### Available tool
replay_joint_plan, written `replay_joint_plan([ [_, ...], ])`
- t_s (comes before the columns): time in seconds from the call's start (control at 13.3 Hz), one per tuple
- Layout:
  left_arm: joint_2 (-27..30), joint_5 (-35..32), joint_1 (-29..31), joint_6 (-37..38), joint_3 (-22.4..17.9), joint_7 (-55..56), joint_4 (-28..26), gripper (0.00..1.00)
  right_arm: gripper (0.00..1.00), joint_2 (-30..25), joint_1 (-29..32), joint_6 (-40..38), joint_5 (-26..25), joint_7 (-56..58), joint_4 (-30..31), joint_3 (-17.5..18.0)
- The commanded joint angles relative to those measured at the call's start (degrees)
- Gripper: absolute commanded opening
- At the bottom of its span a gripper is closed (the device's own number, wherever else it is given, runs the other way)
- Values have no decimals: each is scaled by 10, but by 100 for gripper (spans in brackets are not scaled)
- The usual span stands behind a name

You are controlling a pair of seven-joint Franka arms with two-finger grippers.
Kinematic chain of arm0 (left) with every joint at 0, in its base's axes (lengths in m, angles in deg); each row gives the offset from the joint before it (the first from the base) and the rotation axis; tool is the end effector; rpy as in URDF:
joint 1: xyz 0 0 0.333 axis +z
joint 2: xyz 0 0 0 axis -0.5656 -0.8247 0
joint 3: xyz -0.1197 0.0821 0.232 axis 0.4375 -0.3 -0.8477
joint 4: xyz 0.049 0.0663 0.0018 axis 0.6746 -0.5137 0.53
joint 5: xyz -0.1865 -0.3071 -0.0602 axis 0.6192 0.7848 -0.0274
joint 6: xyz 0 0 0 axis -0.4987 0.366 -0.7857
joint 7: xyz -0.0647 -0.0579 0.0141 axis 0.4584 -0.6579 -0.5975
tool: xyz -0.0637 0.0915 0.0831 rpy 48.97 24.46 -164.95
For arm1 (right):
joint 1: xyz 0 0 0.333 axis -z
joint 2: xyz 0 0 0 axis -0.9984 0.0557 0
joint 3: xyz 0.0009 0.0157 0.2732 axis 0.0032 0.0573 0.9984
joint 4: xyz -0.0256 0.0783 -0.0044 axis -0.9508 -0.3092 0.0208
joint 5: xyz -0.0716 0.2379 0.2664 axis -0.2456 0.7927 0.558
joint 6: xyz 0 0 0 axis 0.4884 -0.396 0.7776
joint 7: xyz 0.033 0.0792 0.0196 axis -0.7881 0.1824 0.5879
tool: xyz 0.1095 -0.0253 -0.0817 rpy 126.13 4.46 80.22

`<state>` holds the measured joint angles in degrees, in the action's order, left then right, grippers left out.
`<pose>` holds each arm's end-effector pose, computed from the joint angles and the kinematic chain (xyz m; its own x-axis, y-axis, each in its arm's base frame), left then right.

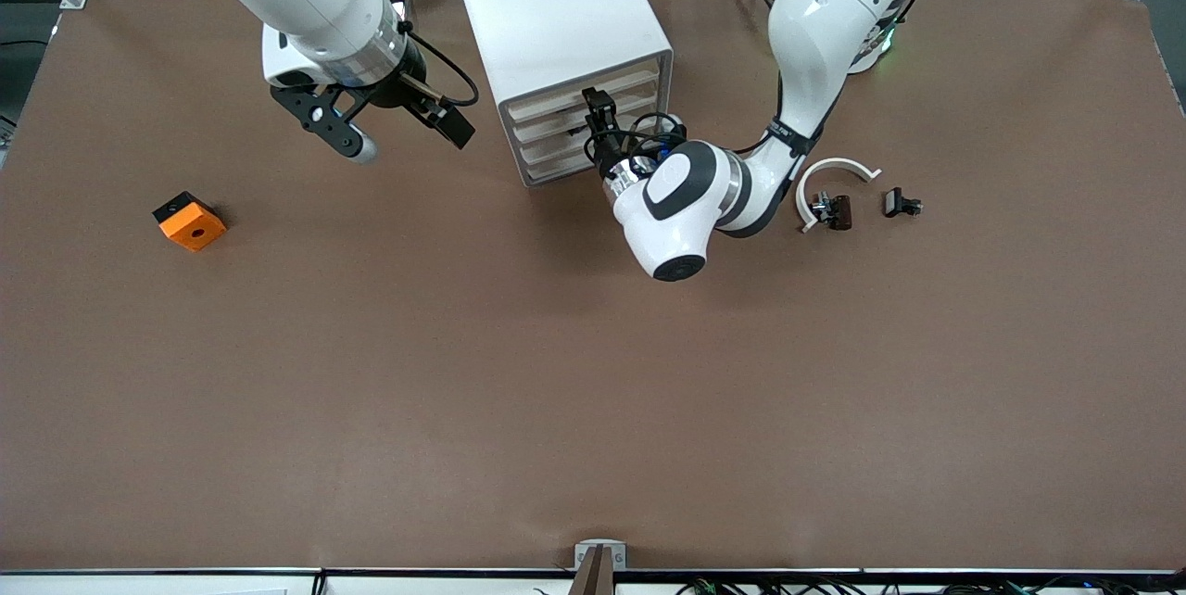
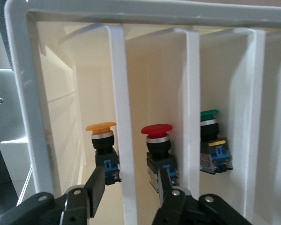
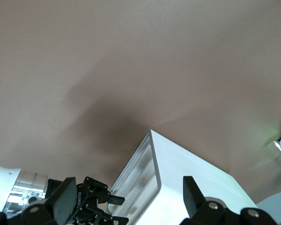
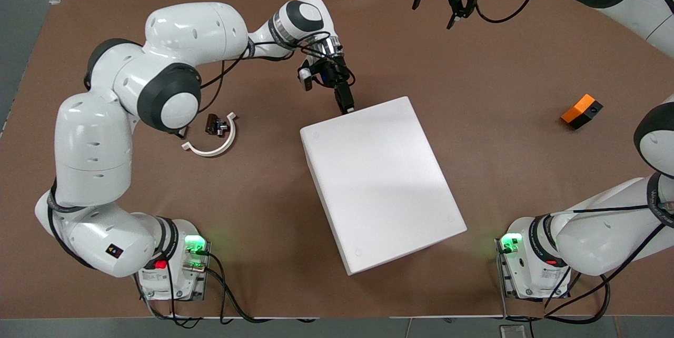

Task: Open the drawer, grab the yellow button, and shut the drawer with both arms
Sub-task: 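Grasp the drawer handle with the left gripper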

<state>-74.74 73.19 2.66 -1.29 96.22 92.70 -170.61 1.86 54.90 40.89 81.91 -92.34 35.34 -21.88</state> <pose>0.3687 -0.4592 0.2400 -0.3394 0.9402 -0.0289 0.2673 0.0669 -0.9613 0.4504 0.3049 0.5160 0.7517 -0.6276 -0.2027 -0.6393 -0.7689 0.0101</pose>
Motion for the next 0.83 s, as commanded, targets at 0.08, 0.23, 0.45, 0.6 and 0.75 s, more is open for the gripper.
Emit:
replay_joint_plan([
  [0.08,-5,13,-20,11,-4,16,9,39,100,4,-2,-4,12,-9,-12,-4],
  [0.23,-12,13,-22,11,-4,14,10,18,100,4,-4,-4,11,-9,-12,-3],
  [0.45,-16,12,-21,11,-5,13,11,6,100,4,-9,2,12,-11,-12,-3],
  [0.6,-15,8,-16,11,-7,15,13,0,100,4,-12,6,13,-25,-12,-3],
  [0.75,-14,9,-1,10,-13,14,15,0,100,5,-18,12,12,-41,-12,-3],
])
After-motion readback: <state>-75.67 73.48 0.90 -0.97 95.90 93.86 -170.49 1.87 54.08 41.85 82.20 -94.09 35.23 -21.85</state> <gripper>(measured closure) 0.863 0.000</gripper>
